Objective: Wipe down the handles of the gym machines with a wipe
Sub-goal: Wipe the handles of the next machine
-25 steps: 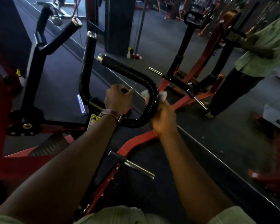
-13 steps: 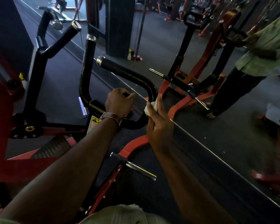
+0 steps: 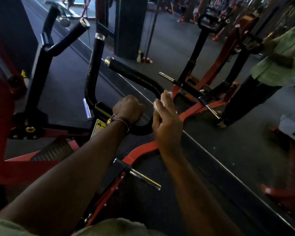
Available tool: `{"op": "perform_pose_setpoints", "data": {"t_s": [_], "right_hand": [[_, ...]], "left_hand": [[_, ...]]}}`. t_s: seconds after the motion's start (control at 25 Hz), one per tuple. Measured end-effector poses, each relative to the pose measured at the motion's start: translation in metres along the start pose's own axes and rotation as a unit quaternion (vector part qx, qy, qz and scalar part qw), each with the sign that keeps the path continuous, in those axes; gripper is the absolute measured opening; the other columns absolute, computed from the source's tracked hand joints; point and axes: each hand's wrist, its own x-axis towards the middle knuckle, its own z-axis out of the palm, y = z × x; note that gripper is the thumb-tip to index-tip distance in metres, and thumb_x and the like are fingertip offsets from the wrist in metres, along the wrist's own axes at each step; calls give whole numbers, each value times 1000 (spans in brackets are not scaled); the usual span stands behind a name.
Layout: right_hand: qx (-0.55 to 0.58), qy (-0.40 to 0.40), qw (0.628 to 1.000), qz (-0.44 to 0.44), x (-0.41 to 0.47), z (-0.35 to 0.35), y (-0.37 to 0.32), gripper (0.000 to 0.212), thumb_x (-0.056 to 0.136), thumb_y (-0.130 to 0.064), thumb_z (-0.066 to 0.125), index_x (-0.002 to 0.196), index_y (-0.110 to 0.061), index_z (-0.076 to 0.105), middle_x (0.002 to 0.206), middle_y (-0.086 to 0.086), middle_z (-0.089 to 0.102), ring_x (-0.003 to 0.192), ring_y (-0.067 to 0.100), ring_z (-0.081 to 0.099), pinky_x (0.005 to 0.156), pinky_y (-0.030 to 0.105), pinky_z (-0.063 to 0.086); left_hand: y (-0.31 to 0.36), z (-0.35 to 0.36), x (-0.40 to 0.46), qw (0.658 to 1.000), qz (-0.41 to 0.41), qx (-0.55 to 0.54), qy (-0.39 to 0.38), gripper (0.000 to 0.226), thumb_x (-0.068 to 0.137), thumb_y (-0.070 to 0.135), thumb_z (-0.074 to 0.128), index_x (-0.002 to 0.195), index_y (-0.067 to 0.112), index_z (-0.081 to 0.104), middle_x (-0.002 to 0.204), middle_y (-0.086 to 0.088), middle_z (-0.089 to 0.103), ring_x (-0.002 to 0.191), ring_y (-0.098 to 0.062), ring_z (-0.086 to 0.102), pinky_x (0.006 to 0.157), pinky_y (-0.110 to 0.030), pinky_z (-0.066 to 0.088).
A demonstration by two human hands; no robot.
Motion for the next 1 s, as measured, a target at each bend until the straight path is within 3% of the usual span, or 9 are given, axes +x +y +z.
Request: {"op": "perform_pose_setpoints", "data": {"t_s": [0.08,0.24,0.32,0.56,0.64,0.72,0.84,0.88,1.0], "right_hand": [[-13,-22,1000,-7,4,5,-2,33,100,-8,53,130,5,58,147,25,46,141,38,39,113,38,41],[-1,-83,994,-69,85,-1,12,30,98,-6,57,126,2,62,128,21,64,116,26,66,99,30,53],[37,-91,994,-54,102,-3,8,26,99,-11,58,121,1,66,114,15,72,104,17,70,92,25,56],[175,-2,962,209,52,-19,-2,27,97,-19,64,120,-6,69,106,2,75,96,4,70,80,18,57],[195,-4,946,258,62,-21,-4,24,95,-18,66,116,-7,72,103,-1,75,89,-4,69,74,12,55],[132,-89,966,203,95,-13,-9,21,97,-18,63,111,-5,72,101,3,75,77,-4,67,65,6,50],[35,-211,975,55,135,7,-27,21,99,-15,58,111,-3,70,106,10,74,90,10,69,75,12,52],[10,-219,975,30,136,11,-30,23,101,-16,55,114,-3,69,108,11,73,95,14,69,78,15,52],[-41,-176,983,16,105,-1,-21,30,104,-14,48,129,-4,60,119,12,68,105,16,66,71,2,37]], "left_hand": [[-1,-1,0,999,5,-45,6,27,97,36,54,78,18,59,82,-4,61,72,-21,58,65,-31,50],[-1,-8,1,990,-19,-138,35,26,94,31,53,71,20,63,75,1,65,63,-13,59,52,-26,39],[-1,-10,-1,988,-25,-145,50,26,92,29,53,69,20,61,73,1,64,63,-14,59,51,-26,38],[-8,-4,-5,976,14,-193,105,30,95,27,54,66,19,57,67,0,60,60,-17,57,52,-28,40],[-9,-6,-3,960,17,-243,136,29,95,24,57,66,18,59,62,4,57,56,-11,54,51,-21,41],[-9,-7,2,939,3,-303,162,27,96,20,58,69,18,60,62,6,56,54,-7,52,49,-10,36],[-9,-7,10,909,-44,-373,181,31,94,24,58,64,19,62,62,-3,62,56,-18,59,53,-33,51],[-10,-7,13,911,-62,-369,176,32,93,26,59,61,19,61,62,-4,63,58,-21,61,56,-38,54],[-12,-10,16,915,-79,-369,144,35,95,26,61,61,19,62,63,-5,64,61,-26,65,61,-43,59]]}}
